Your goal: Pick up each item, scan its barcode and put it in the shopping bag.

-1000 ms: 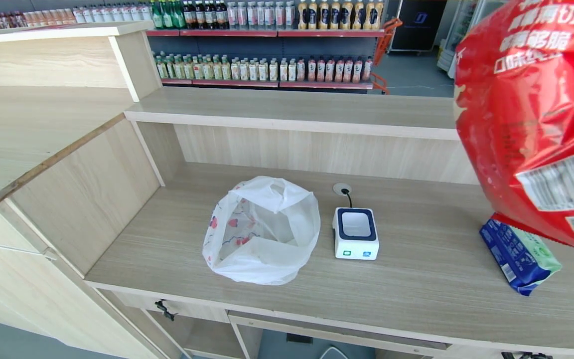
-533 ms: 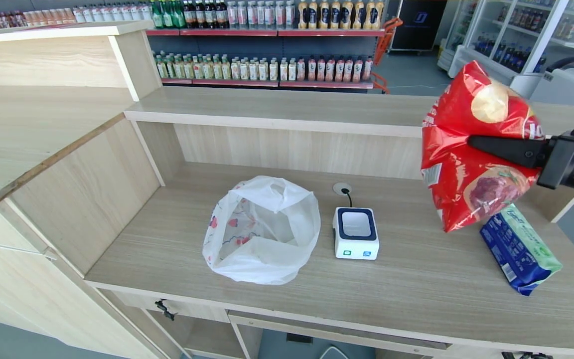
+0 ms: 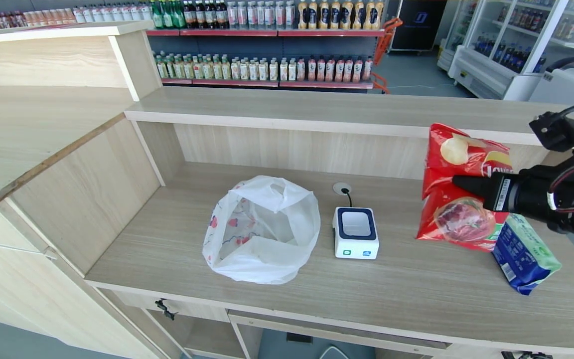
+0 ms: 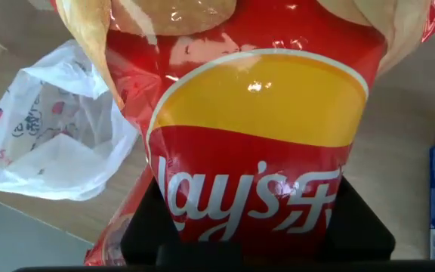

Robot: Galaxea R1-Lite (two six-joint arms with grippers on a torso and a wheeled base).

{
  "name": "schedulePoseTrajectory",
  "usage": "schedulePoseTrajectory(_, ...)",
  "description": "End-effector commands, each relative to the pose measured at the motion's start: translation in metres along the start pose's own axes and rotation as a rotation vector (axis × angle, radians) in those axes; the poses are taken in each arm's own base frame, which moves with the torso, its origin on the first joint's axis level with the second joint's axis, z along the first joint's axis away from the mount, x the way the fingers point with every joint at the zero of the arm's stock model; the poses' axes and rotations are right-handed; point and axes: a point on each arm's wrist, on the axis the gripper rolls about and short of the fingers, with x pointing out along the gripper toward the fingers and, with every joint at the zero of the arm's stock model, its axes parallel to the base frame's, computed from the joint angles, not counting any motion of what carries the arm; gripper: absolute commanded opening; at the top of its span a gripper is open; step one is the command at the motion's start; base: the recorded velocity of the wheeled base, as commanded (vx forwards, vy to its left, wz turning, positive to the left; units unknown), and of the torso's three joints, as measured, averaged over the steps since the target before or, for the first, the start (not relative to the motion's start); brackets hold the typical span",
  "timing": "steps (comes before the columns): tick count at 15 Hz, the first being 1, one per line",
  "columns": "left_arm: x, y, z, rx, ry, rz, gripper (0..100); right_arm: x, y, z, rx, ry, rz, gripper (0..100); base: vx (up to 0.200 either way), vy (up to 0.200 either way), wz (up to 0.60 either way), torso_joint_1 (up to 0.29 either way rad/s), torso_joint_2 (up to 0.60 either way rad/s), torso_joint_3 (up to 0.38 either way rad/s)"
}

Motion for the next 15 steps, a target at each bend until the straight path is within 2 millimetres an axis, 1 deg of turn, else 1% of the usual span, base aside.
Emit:
schedulePoseTrajectory(1,0.000,0.000,0.000,0.000,-0.001,0.000,0,0.012,0.011,-0.004,0.027,0.059,0.004,0,0.000,0.000,0.00,0.000,0.00,0.000)
schedulePoseTrajectory(3,0.000,0.000,0.000,0.000,-0.001,-0.002,0,0.011,0.036,0.004,0.128,0.143,0.011,0,0.000,0.000,0.00,0.000,0.00,0.000)
schedulePoseTrajectory(5,0.000,0.000,0.000,0.000,-0.001,0.001,0,0.021,0.042,0.013,0.132,0.137,0.000,0,0.000,0.000,0.00,0.000,0.00,0.000)
schedulePoseTrajectory(7,0.000,0.000,0.000,0.000,0.001,0.000,0,0.040,0.043,0.020,0.136,0.128,-0.008,0,0.000,0.000,0.00,0.000,0.00,0.000)
schedulePoseTrajectory(8,0.000,0.000,0.000,0.000,-0.001,0.000,0,0.052,0.042,0.020,0.134,0.130,-0.031,0,0.000,0.000,0.00,0.000,0.00,0.000)
schedulePoseTrajectory(10,0.000,0.000,0.000,0.000,0.001,0.000,0,0.072,0.042,0.014,0.159,0.148,-0.082,0,0.000,0.000,0.00,0.000,0.00,0.000)
schedulePoseTrajectory(13,0.000,0.000,0.000,0.000,0.001,0.000,0,0.087,0.044,0.004,0.198,0.179,-0.094,0,0.000,0.000,0.00,0.000,0.00,0.000)
schedulePoseTrajectory(15,0.000,0.000,0.000,0.000,0.001,0.000,0,0.102,0.043,-0.002,0.211,0.164,-0.114,0,0.000,0.000,0.00,0.000,0.00,0.000)
